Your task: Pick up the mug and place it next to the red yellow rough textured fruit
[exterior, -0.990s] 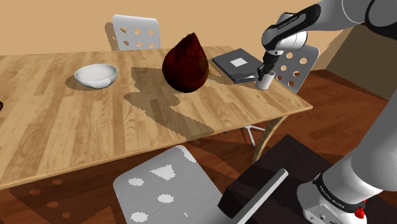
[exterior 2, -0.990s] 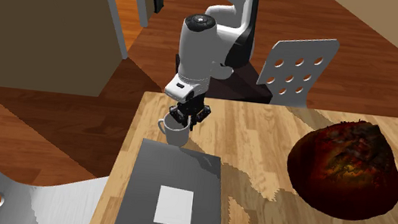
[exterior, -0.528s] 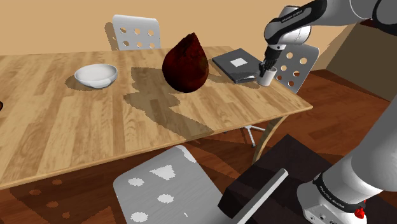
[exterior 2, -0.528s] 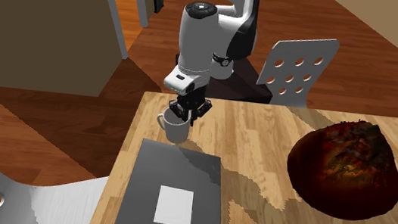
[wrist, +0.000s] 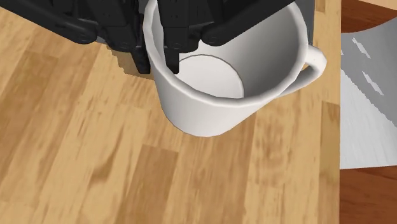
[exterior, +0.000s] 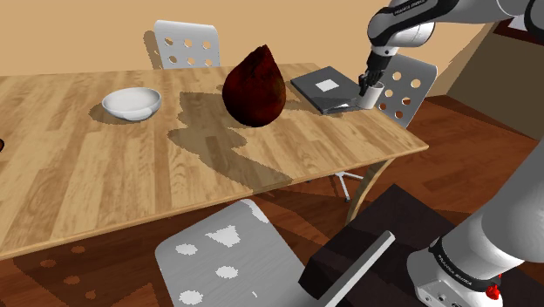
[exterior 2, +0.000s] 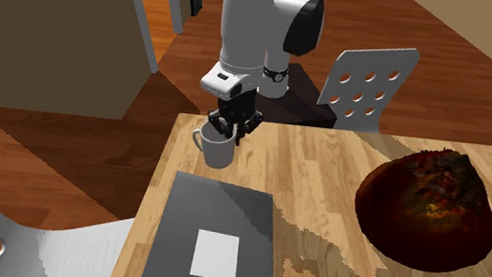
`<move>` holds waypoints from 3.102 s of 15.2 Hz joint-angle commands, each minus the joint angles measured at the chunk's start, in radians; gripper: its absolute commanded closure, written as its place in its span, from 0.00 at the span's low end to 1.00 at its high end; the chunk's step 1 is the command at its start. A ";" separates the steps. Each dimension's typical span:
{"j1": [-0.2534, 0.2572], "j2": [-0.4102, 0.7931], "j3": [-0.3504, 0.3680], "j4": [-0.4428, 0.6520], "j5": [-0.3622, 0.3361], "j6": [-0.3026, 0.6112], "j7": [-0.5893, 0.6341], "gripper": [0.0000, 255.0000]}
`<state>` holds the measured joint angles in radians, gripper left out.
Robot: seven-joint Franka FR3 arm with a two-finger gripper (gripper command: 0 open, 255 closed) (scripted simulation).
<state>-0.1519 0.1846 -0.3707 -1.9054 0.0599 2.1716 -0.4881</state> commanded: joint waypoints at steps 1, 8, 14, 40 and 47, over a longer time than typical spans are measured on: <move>0.001 -0.012 -0.001 0.011 -0.006 -0.022 0.003 1.00; 0.004 -0.040 -0.004 0.072 -0.019 -0.109 0.011 1.00; 0.005 -0.055 -0.005 0.135 -0.027 -0.186 0.015 1.00; -0.012 -0.019 -0.013 0.532 -0.013 -0.550 0.006 1.00; -0.030 0.031 -0.018 0.696 0.008 -0.667 -0.005 1.00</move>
<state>-0.1772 0.2082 -0.3869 -1.2351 0.0646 1.5239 -0.4893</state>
